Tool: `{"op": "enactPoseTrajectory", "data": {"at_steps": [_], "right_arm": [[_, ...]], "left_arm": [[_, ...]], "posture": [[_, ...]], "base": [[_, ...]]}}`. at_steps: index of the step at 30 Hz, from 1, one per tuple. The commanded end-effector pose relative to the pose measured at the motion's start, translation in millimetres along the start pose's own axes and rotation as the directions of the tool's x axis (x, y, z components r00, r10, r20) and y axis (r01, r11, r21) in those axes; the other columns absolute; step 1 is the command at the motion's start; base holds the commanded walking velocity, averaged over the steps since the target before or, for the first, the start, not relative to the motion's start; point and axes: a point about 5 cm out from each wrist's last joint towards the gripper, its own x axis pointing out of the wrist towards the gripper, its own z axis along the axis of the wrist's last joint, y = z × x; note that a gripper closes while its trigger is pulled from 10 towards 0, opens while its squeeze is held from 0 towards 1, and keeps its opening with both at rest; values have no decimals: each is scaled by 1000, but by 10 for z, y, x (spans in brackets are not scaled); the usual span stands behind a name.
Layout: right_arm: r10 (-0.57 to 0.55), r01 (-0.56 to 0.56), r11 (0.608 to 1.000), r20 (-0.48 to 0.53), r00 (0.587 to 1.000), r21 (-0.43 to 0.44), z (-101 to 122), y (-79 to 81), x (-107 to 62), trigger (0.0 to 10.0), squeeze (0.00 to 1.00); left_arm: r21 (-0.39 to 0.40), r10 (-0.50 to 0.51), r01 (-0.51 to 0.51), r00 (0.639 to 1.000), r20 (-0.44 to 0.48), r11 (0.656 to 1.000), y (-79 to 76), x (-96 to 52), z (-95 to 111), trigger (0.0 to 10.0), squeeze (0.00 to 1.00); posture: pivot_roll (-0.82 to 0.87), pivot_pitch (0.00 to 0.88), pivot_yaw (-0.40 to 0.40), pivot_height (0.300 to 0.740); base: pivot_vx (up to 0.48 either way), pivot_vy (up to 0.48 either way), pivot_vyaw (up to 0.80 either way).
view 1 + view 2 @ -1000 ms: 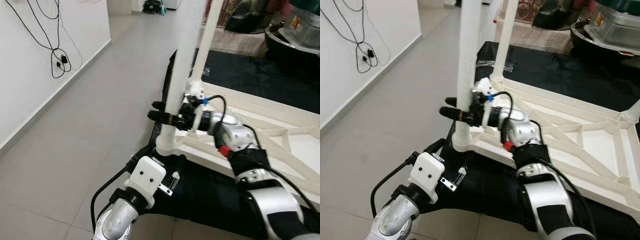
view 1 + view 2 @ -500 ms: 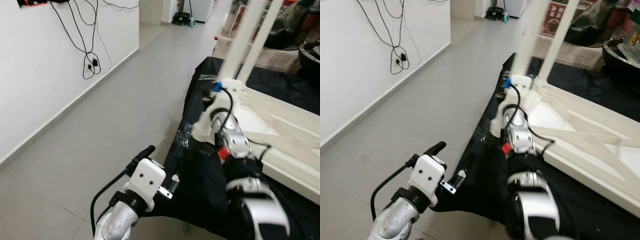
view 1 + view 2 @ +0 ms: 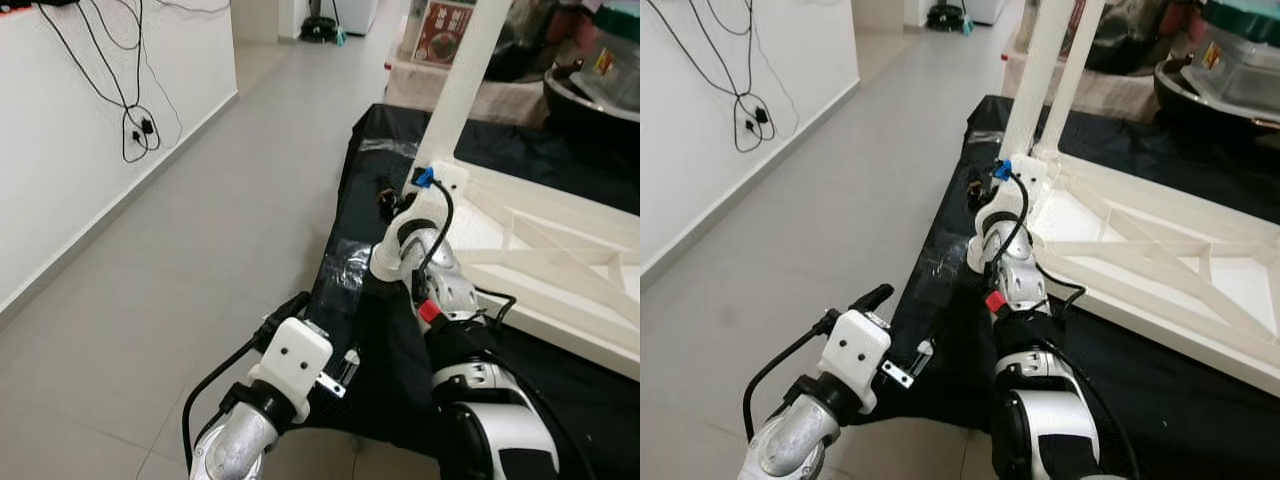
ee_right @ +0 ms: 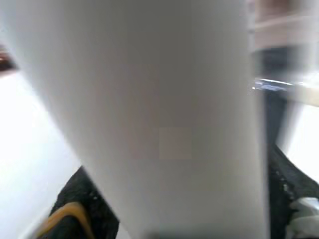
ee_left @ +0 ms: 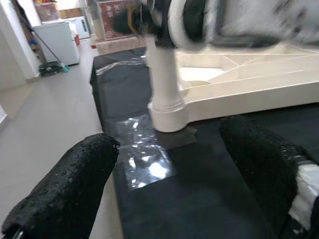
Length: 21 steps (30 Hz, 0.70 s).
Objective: Building children table
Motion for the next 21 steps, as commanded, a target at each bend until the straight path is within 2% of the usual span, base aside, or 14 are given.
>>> {"op": "enactPoseTrajectory", "data": {"at_steps": [1, 2, 3, 4, 7, 8, 9, 10, 11, 12, 17, 18, 19, 21], "right_arm": [[204, -204, 979, 5, 979, 19, 71, 214, 61, 10000, 0], [363, -362, 932, -21, 932, 27, 83, 233, 20, 10000, 0], [363, -362, 932, -21, 932, 27, 83, 233, 20, 10000, 0], [453, -452, 891, -35, 891, 37, 88, 242, -14, 10000, 0], [698, -691, 716, -88, 711, 100, 90, 265, -167, 10000, 0], [783, -775, 622, -122, 610, 115, 73, 281, -248, 10000, 0], [783, -775, 622, -122, 610, 115, 73, 281, -248, 10000, 0], [873, -863, 482, -170, 457, 152, 41, 323, -342, 10000, 0], [894, -884, 437, -184, 408, 165, 27, 347, -364, 10000, 0], [894, -884, 437, -184, 408, 165, 27, 347, -364, 10000, 0], [928, -916, 354, -194, 318, 190, 12, 387, -370, 10000, 0], [911, -907, 390, -208, 356, 158, -16, 404, -320, 0, 0], [893, -897, 425, -216, 394, 119, -36, 417, -281, 0, 0], [824, -841, 540, -227, 520, 37, -72, 413, -179, 0, 0]], "left_arm": [[7, -10, 10, 1000, -8, 1000, -33, -3, -27, 10000, 0], [7, -10, 10, 1000, -8, 1000, -34, -2, -27, 10000, 0], [7, -10, 10, 1000, -8, 1000, -34, -2, -27, 10000, 0], [7, -9, 10, 1000, -8, 1000, -35, -1, -27, 10000, 0], [8, -9, 9, 1000, -8, 1000, -32, 0, -30, 10000, 0], [9, -8, 8, 1000, -8, 1000, -32, 0, -30, 10000, 0], [9, -8, 8, 1000, -8, 1000, -32, 0, -30, 10000, 0], [10, -7, 8, 1000, -8, 1000, -30, 2, -28, 10000, 0], [11, -7, 7, 1000, -8, 1000, -29, 2, -26, 10000, 0], [11, -7, 7, 1000, -8, 1000, -29, 2, -26, 10000, 0], [11, -6, 6, 1000, -9, 1000, -26, -1, -25, 10000, 0], [11, -5, 5, 1000, -10, 1000, -24, -2, -25, 10000, 0], [11, -5, 5, 1000, -10, 1000, -23, -2, -25, 10000, 0], [11, -4, 4, 1000, -10, 1000, -22, 0, -24, 10000, 0]], "posture": [[132, 67, -85, 740], [133, 64, -88, 740], [133, 64, -88, 740], [133, 64, -88, 740], [136, 64, -90, 740], [137, 65, -93, 740], [137, 65, -93, 740], [144, 72, -96, 740], [144, 72, -96, 740], [144, 72, -96, 740], [145, 80, -93, 740], [147, 85, -98, 740], [147, 85, -98, 740], [146, 87, -96, 740]], "base": [[0, 0, 0], [0, 0, 0], [0, 0, 0], [0, 0, 0], [0, 0, 0], [0, 0, 0], [0, 0, 0], [0, 0, 0], [0, 0, 0], [0, 0, 0], [0, 0, 0], [0, 0, 0], [0, 0, 0], [0, 0, 0]]}}
